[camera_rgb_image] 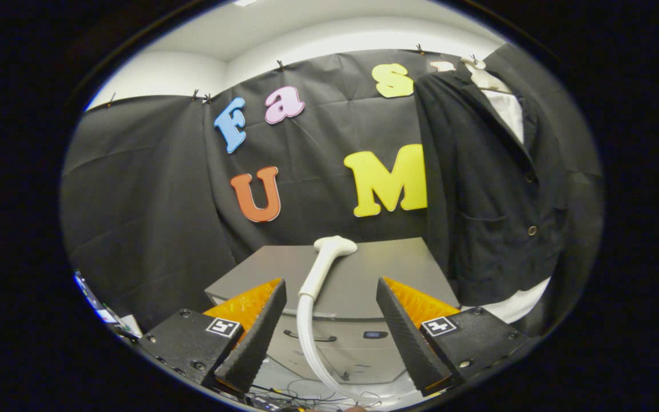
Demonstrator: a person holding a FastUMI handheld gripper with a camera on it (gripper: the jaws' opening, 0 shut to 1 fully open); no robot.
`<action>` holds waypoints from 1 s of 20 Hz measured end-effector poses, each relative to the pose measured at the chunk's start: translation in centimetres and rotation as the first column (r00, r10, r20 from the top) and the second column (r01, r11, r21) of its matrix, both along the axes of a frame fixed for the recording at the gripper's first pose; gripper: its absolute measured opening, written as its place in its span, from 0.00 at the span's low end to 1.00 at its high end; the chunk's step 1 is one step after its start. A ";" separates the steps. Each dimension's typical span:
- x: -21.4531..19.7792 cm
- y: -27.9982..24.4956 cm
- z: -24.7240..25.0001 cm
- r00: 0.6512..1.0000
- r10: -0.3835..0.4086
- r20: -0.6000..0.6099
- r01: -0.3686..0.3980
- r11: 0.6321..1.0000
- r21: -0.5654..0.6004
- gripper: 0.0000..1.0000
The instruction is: Iron the clothes twice with a garment steamer, once on the left side and once on the right side.
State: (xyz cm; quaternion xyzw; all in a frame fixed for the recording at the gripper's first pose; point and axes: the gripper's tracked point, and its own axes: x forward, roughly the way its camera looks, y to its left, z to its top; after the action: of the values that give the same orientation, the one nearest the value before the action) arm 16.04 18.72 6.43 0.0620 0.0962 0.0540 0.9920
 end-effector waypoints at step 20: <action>20.9 3.7 -7.2 0.907 -0.039 -0.418 0.064 0.997 0.044 0.76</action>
State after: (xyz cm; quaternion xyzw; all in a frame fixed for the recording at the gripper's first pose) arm 36.89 22.41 -0.74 0.1026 0.3026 0.0160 0.9474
